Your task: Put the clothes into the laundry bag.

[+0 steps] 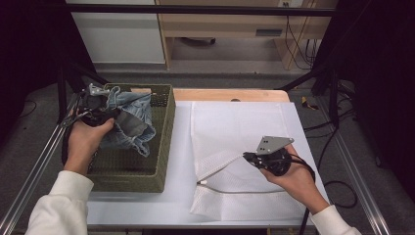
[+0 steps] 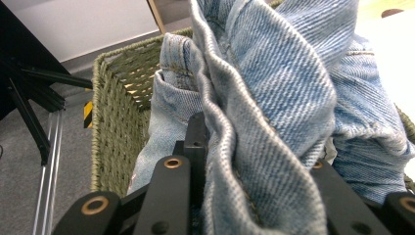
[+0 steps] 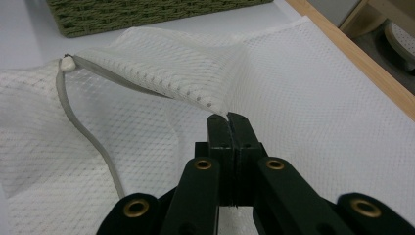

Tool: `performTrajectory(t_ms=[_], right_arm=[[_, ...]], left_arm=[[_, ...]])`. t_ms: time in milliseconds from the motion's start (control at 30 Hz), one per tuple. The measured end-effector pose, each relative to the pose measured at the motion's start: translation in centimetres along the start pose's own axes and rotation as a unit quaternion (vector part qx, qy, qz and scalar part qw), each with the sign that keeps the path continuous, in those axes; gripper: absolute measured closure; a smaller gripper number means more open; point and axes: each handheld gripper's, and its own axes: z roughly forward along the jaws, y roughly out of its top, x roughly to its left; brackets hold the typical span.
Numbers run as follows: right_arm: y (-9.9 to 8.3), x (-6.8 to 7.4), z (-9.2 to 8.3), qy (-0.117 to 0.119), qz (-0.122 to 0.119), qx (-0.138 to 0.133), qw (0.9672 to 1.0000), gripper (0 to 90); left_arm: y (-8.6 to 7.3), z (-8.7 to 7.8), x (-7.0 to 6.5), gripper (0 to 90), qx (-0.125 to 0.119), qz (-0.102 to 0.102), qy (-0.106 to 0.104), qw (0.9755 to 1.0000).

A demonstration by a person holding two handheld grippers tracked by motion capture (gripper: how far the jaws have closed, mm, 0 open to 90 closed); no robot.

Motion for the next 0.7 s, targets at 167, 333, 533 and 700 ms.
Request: performTrajectory(t_ms=[167, 333, 533, 700], right_arm=[[0.1, 0.1, 0.2, -0.001, -0.003, 0.001, 1.0000, 89.9], [0.2, 0.1, 0.4, 0.002, -0.004, 0.005, 1.0000, 89.9], [0.5, 0.1, 0.5, 0.002, -0.006, 0.007, 1.0000, 89.9], [0.6, 0.1, 0.4, 0.002, -0.010, 0.012, 0.9999, 89.9]], left_arm=[[0.0, -0.2, 0.1, 70.2, -0.002, -0.002, -0.004, 1.0000], [0.1, -0.4, 0.2, 70.1, -0.010, -0.008, -0.009, 0.9999], [0.4, -0.9, -0.2, 70.1, -0.024, -0.006, -0.010, 0.9997], [0.8, -1.9, -0.7, 70.0, -0.033, -0.012, -0.012, 0.9993]])
